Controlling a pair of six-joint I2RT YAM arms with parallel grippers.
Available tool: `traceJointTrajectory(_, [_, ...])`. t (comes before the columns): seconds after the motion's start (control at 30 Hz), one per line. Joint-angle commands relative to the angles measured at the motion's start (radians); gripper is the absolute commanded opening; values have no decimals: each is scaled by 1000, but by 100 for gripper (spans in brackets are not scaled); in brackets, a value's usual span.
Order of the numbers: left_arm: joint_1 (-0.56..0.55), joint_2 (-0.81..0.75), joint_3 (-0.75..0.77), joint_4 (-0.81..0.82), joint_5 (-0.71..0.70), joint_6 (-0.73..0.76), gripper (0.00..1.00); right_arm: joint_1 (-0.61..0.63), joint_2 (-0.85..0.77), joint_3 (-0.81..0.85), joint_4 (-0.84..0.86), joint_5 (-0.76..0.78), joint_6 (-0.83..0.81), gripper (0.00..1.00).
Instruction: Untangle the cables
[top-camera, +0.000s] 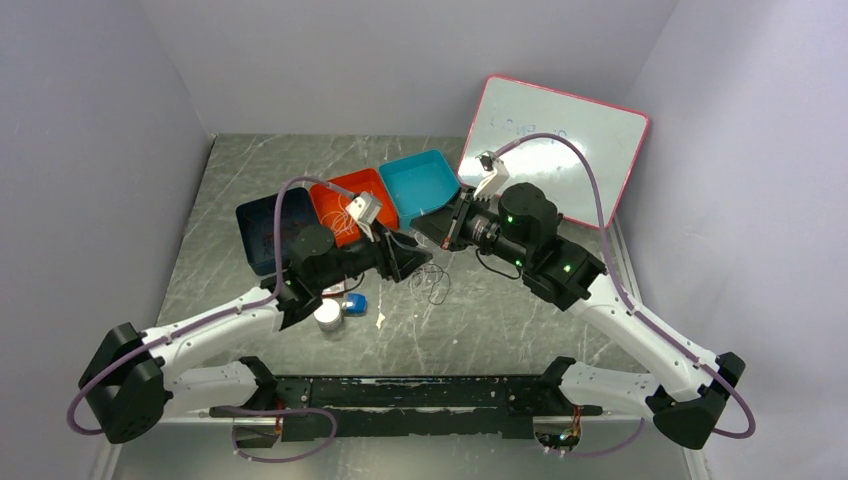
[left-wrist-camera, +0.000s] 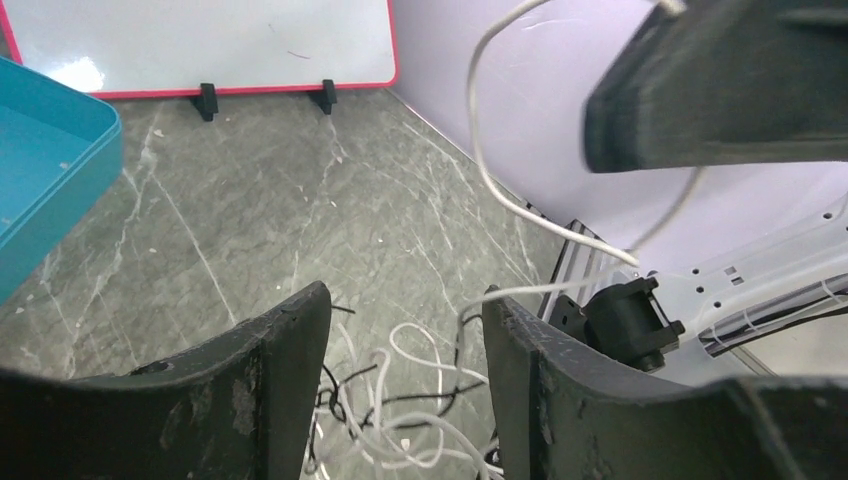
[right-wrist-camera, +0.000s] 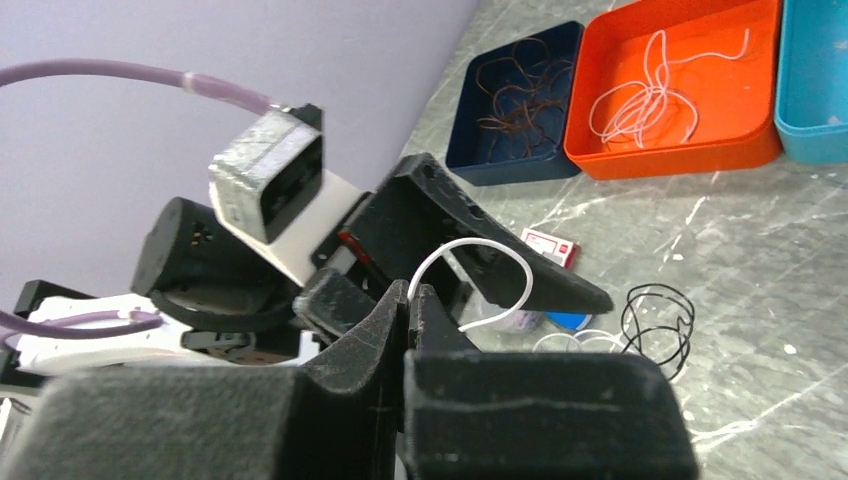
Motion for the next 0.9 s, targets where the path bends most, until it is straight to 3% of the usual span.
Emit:
traceJointTrajectory(0.0, [-13,42,27,103,-19,-3,60,6,-8,-11,66,-36,34,0])
traceJointTrajectory(0.47, [-106,197,-90,188,-47,-62,33,5,-54,34,75,19,16,0])
traceJointTrajectory(0.87, [-177,297,-236,304,-110,-137,28,5,-52,174,78,53,-48,0])
